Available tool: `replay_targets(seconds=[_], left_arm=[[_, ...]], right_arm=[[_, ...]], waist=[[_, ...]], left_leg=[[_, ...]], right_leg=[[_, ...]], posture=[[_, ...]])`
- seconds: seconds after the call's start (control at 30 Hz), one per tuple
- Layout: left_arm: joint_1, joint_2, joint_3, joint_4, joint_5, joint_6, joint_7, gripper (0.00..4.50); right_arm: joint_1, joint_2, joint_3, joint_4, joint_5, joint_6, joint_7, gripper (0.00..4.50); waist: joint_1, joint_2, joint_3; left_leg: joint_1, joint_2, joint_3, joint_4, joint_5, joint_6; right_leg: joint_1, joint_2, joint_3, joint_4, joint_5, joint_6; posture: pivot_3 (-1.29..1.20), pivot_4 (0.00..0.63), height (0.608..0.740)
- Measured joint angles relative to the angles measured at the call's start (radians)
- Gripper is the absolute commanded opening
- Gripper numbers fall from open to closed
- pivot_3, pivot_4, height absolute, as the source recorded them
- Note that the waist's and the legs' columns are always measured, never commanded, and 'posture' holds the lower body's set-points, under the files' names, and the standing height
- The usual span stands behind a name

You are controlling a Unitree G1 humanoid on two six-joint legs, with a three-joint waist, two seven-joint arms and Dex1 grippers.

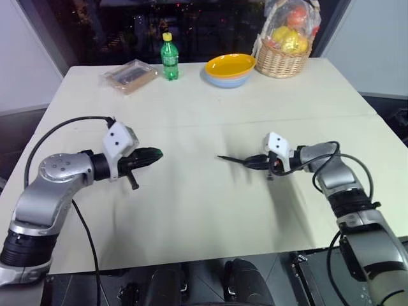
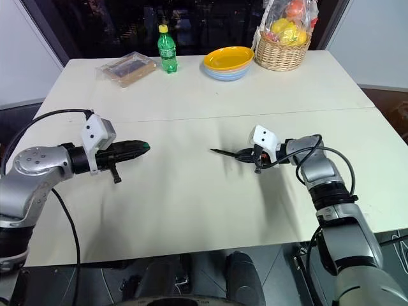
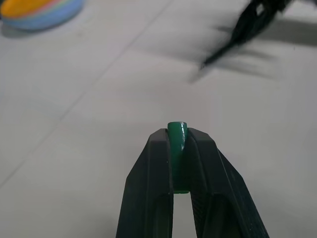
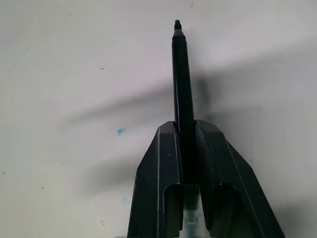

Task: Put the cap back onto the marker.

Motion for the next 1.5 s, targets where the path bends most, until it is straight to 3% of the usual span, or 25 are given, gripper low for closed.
replay_targets(seconds=[0.63, 1.5], left_arm=[[-0.245, -0.064, -0.164, 0.305, 0.154, -0.299, -0.162, 0.00], [-0.313, -0.107, -0.185, 0.405, 0.185, -0.391, -0.235, 0.00]], right_arm=[[-0.091, -0.045, 0.019, -0.225, -0.006, 0.017, 0.071, 0.02], [-0.113, -0.063, 0.029, -0.274, -0.007, 0.035, 0.096, 0.02]], waist=[[0.001, 0.000, 0.000], [0.002, 0.000, 0.000]], left_leg=[[-0.002, 0.000, 0.003, 0.000, -0.001, 0.002], [-0.002, 0.000, 0.003, 0.000, -0.001, 0.002]], right_leg=[[-0.003, 0.000, 0.001, 0.001, 0.000, 0.000], [-0.003, 0.000, 0.001, 0.001, 0.000, 0.000]], posture=[[0.00, 0.150, 0.740], [0.00, 0.150, 0.740]])
